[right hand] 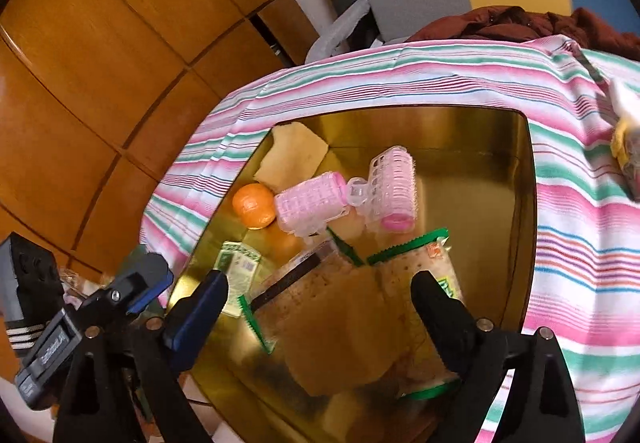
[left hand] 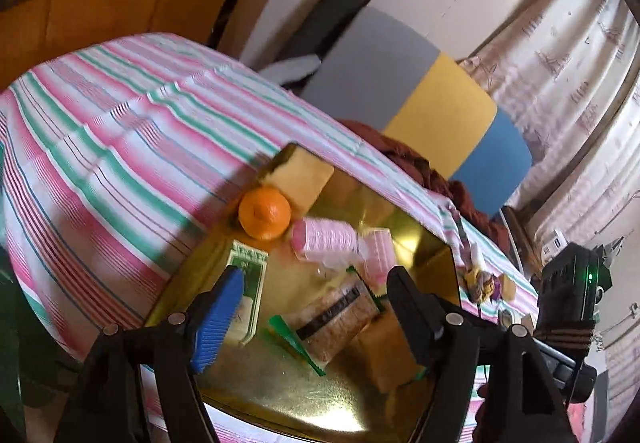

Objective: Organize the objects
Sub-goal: 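Release the Weidan bag in the tray with the left tool while right releases the sponge there, then move both tools back to the table, right toward the cream cloth roll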

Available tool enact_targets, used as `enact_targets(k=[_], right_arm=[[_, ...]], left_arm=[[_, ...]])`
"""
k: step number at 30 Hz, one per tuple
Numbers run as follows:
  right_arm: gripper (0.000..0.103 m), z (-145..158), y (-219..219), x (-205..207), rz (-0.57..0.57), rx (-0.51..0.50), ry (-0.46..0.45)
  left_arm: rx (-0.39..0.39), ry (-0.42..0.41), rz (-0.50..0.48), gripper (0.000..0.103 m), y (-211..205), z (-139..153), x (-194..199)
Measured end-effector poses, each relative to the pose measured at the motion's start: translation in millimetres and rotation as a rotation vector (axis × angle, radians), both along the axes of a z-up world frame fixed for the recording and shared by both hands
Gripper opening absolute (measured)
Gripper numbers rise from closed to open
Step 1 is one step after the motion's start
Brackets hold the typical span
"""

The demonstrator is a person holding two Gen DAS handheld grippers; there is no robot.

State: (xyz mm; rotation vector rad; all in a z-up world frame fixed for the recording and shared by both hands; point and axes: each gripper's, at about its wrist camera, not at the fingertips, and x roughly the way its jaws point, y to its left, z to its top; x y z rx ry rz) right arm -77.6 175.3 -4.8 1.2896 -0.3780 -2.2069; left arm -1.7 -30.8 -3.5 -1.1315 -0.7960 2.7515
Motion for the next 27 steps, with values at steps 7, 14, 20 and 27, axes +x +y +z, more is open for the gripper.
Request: enact_targets(k=[7,14,20,27], right_arm=[[0.095,8.8,22.3,18.7,-0.022,0.010,0.015],[0.096,18.0,52.9,30.2,-0.073,0.039,0.042],[0.098,18.3,92.7,34.8,-0.147,0.118,0.072],[0.098,4.4,148.4,31.6,-0.240,0.169,0.016]], left_arm=[[-0.118,0.046,-0.058,0.078,26.2,12.0,10.1],[-0.194,0.092,-0.198,0.080,67.6,11.9,23.1],[-0.227,0.142,-0.342,0.081,103.6,15.9,37.6],[-0.221,0.151,-0.449,0.081,143.4,13.0,55.6]])
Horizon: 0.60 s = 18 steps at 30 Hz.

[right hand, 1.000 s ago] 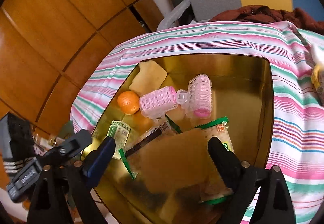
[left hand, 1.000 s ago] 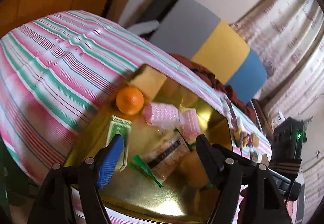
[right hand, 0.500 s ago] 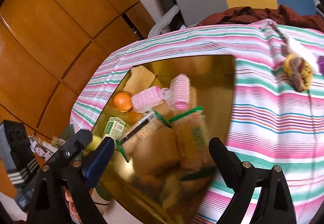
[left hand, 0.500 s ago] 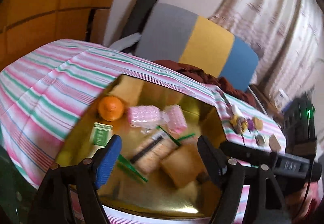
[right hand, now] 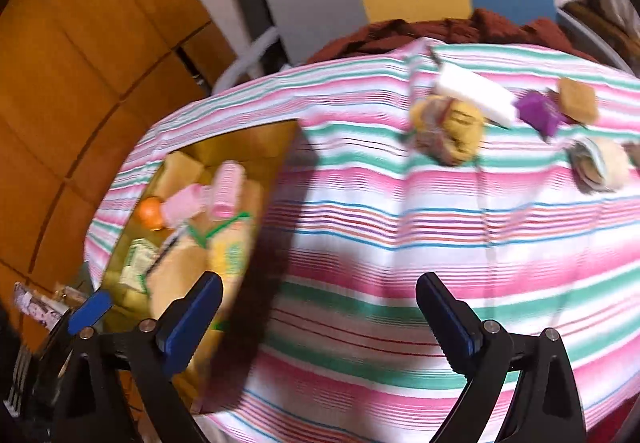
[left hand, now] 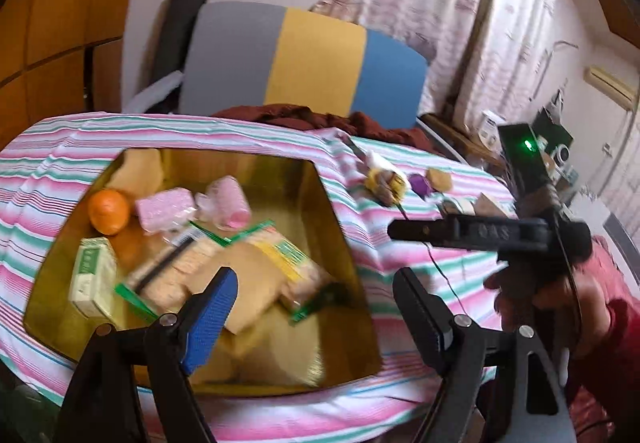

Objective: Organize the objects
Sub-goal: 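Move both tools back to the table, right toward the cream cloth roll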

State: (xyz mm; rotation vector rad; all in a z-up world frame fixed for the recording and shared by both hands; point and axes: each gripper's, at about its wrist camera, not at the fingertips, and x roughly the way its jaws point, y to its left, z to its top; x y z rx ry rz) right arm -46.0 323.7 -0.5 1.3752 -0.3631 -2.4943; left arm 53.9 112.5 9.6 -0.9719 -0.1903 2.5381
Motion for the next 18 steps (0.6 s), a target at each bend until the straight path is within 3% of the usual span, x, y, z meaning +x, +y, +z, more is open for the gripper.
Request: enact_targets(k=[11,18], right_arm=[[0.098,-14.4,105.7,-17.0,-0.194,0.118,-0.041],[0.103,-15.2,193.3,-42.1,-0.424,0.192,-0.067]], left_arm=[[-0.070,0.028,-0.149,0.082,59.4,3.1,8.9],[-0.013,-0.099,-0.211,0.082,83.7,-2.9,-5.9]])
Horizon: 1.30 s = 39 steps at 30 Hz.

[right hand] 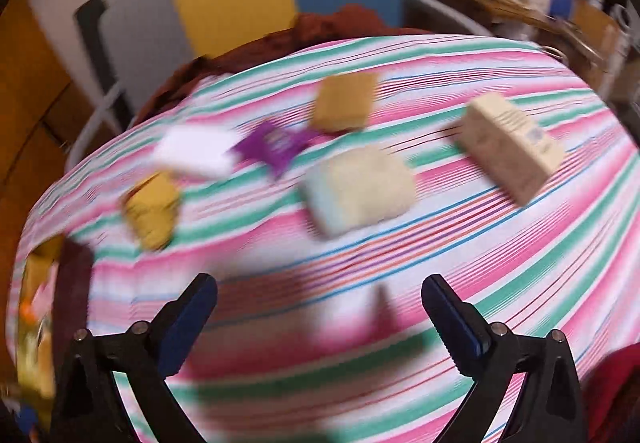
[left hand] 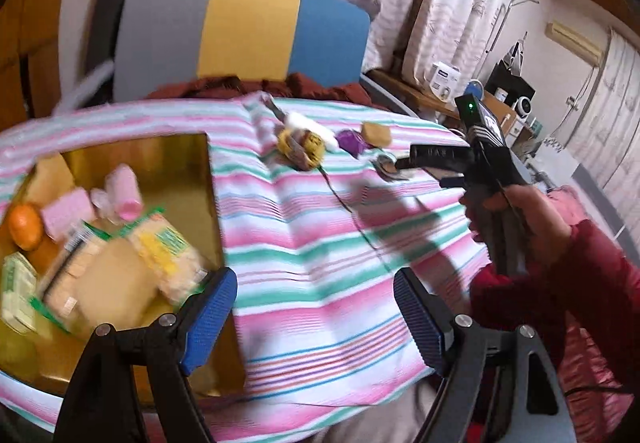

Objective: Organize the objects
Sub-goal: 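Move both tools back to the table, right toward the cream cloth roll, then grasp the cream cloth roll with the right tool while left grasps the yellow cloth ball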

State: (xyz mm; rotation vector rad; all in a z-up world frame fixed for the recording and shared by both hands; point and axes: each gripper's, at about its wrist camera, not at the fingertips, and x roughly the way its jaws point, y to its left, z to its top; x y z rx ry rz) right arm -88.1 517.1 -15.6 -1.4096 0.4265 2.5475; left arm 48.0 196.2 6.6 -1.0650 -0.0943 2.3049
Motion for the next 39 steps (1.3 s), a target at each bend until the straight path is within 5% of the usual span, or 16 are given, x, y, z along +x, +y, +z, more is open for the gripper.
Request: enact_targets(k=[11,18,24,28,36,39], right_arm=[[0.103,-10.4,36.7,-47.6,0.029,0.058,0.076],[0.103,-39.3,46.2,-65.0,0.043,0.010,0.031],[0.098,-43.8,42.3,-69.2,0.065,0.017,0.025],[0.075,-43.4,27.8,-71.0,0.133,0.067,0.009],[0.075,-44.7,28.1,-71.9,0.135,0.069,-0.018],[0.075,-45.1,27.3,-70.6,0.141,0.073,-0.020]], left_arm=[[-0.049,-0.041,-0.053,0.082,32.3,-2.6,-5.0],[-0.082,-0.053,-0.053,0.082,50.9,-1.7,-29.6],[-0.100,-0.091,-0.041,0.082,73.8,-6.0,-65.5],[-0.141,-0.076,-0.018,0.082,91.9,-7.7,-96.5],[-0.301,-0.040,-0.009,0.082,130.1,-29.7,-165.8],[-0.267,-0.103,0.036,0.082,131.6,-41.7,-191.8]])
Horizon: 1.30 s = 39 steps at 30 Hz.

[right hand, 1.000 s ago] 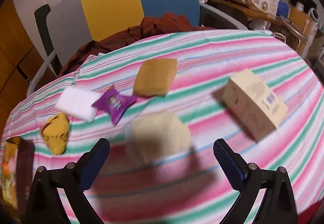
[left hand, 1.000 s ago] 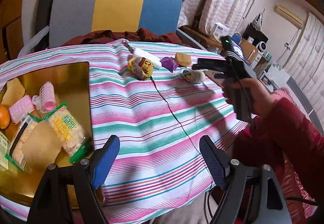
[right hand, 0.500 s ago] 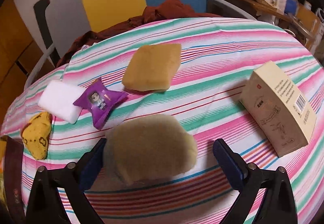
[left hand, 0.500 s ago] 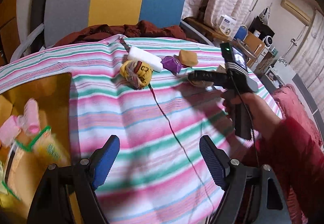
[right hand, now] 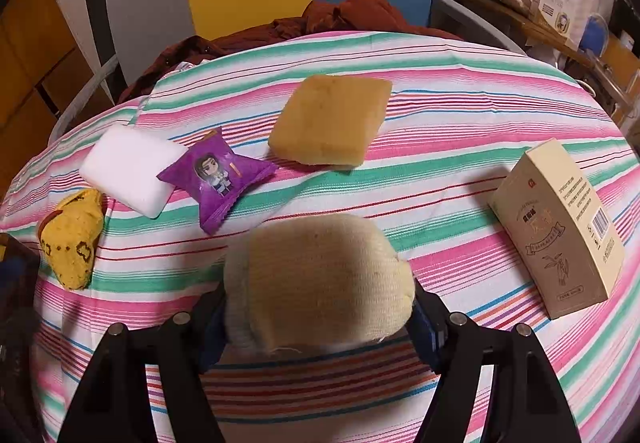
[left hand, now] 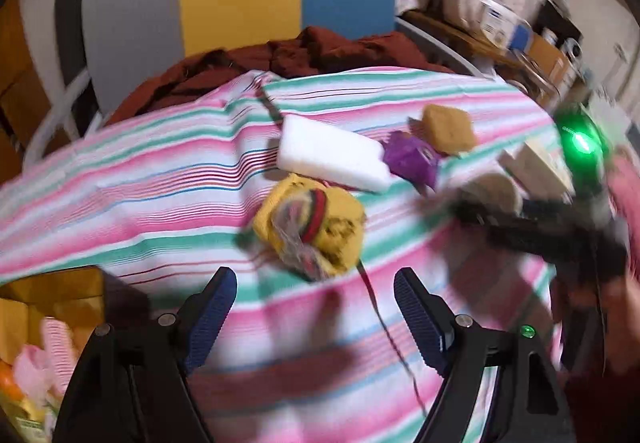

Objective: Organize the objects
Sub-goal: 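Grasp the cream cloth roll with the right tool while left grasps the yellow cloth ball, then lift the cream cloth roll with the right tool while left lifts the yellow ball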

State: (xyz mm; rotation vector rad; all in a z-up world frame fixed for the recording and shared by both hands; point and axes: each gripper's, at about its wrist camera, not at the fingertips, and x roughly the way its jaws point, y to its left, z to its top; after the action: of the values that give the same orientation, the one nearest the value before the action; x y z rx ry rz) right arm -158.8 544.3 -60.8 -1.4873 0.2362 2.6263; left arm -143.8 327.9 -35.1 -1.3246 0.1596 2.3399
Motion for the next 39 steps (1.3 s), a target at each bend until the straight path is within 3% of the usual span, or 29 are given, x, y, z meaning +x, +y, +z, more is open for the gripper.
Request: enact_targets(k=[3,5,7,13,14,18,23,27,31,39], right_arm=[[0.075,-0.2,1.0,2.3,0.009,-0.001,0.007],[0.075,0.0,1.2,1.4,0.008,-0.002,0.005],[0.076,0.2,1.2,0.3,0.005,-0.004,0.003],[0.075,0.7,0.9,-0.1,0.000,-0.004,-0.006],[0.075,0.8,1.1,0.2,0.000,-0.004,-0.006],[0.076,1.0,2.5,1.2,-0.002,-0.012,-0.006],[0.076,1.1,2.0,1.6,-0.002,-0.011,-0.004],[0.075,1.2,2.1,2.0,-0.001,-0.010,-0.001],[0.074,3.0,4.2,2.3,-0.014,-0.024,0.004],[0.073,15.6,8.4,8.8,-0.054,-0.044,0.069]], left_arm=[[0.061,-0.038,0.074,0.082,-3.0,-11.1,-19.4],[0.052,-0.040,0.101,0.083,-1.6,-17.6,-26.2],[0.048,-0.031,0.097,0.089,2.3,-22.6,-31.2],[0.032,0.026,0.025,0.087,23.1,-30.4,-30.0],[0.030,0.029,0.019,0.086,24.3,-32.5,-29.8],[0.024,0.061,0.017,0.061,23.1,-35.8,-26.9],[0.059,0.051,0.030,0.044,12.7,-34.7,-16.6],[0.066,0.072,0.060,0.042,10.6,-36.3,2.1],[0.016,0.131,0.025,0.037,14.4,-37.5,17.1],[0.035,0.162,0.023,0.033,3.7,-38.0,52.4]])
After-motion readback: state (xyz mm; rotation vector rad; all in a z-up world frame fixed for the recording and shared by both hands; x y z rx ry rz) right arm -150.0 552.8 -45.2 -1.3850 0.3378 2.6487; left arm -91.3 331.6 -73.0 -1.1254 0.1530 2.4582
